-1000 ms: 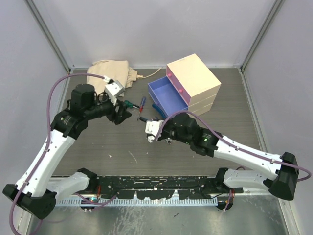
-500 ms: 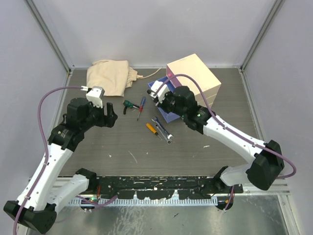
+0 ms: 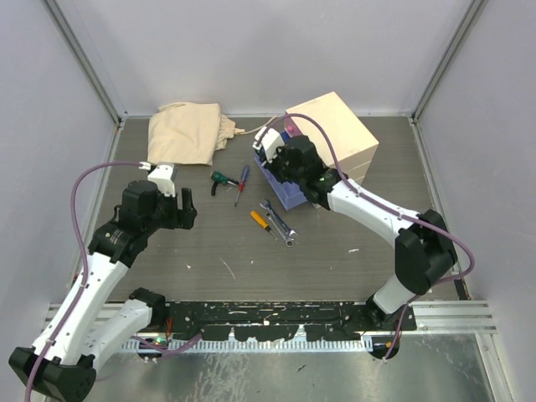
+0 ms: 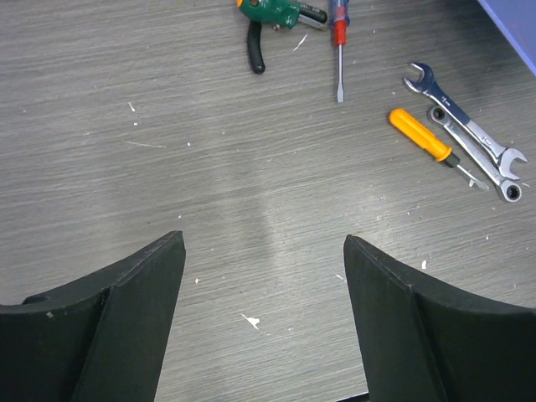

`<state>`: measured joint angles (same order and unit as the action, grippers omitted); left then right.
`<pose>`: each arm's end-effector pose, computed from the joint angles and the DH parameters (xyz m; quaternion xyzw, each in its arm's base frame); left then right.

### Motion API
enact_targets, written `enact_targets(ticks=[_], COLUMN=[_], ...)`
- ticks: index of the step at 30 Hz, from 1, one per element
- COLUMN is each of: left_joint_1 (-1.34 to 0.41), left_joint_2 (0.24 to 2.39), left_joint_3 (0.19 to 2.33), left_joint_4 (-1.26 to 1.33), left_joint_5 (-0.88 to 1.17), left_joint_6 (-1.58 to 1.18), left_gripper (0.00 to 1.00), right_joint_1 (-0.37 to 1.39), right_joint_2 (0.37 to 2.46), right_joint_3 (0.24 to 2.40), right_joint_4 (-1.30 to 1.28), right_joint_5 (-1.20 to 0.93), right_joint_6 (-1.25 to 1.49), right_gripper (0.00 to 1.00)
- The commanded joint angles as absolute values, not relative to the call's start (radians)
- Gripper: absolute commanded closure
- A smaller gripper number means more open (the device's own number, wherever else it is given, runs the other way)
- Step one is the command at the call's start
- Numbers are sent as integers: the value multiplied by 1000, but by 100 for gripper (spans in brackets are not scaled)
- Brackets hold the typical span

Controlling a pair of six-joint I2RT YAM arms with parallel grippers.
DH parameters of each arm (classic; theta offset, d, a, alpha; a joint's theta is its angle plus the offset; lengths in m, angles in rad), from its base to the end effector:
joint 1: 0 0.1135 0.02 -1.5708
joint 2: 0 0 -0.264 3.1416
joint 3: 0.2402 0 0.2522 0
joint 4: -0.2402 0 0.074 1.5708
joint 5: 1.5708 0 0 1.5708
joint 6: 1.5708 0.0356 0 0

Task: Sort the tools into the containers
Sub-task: Place the pliers in the drawer.

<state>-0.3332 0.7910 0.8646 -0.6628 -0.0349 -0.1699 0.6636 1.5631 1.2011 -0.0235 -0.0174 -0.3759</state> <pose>0.1567 -0.0529 0.3182 0.0637 0.8796 -0.1024 0.4603 0.2910 0.2283 0.3056 -0.4162 0.7175 0.0872 0.5517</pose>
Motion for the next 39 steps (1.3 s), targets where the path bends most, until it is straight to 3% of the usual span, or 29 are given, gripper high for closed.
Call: enact_targets(ticks=[1, 22, 29, 34, 39], left_joint_1=[-328, -328, -328, -329, -328], left_joint_2=[783, 817, 823, 821, 823], left_joint_3=[854, 850, 851, 850, 850], left_joint_4=[-612, -605, -606, -607, -608], left_joint_5=[-56, -39, -45, -49, -49], left_joint_6=[-192, -184, -182, -181, -183], left_gripper=[22, 20, 20, 19, 19], right_joint_1=[657, 634, 629, 627, 627], right_joint_2=[1564, 1701, 1737, 1720, 1683], right_joint_3=[1269, 1325, 1342, 1344, 1341], right_joint_4=[82, 12, -16, -20, -26], right_joint_5=[72, 235, 259, 232, 192], right_joint_6=[-414, -458, -479, -463, -441], right_gripper=[99, 98, 88, 72, 62])
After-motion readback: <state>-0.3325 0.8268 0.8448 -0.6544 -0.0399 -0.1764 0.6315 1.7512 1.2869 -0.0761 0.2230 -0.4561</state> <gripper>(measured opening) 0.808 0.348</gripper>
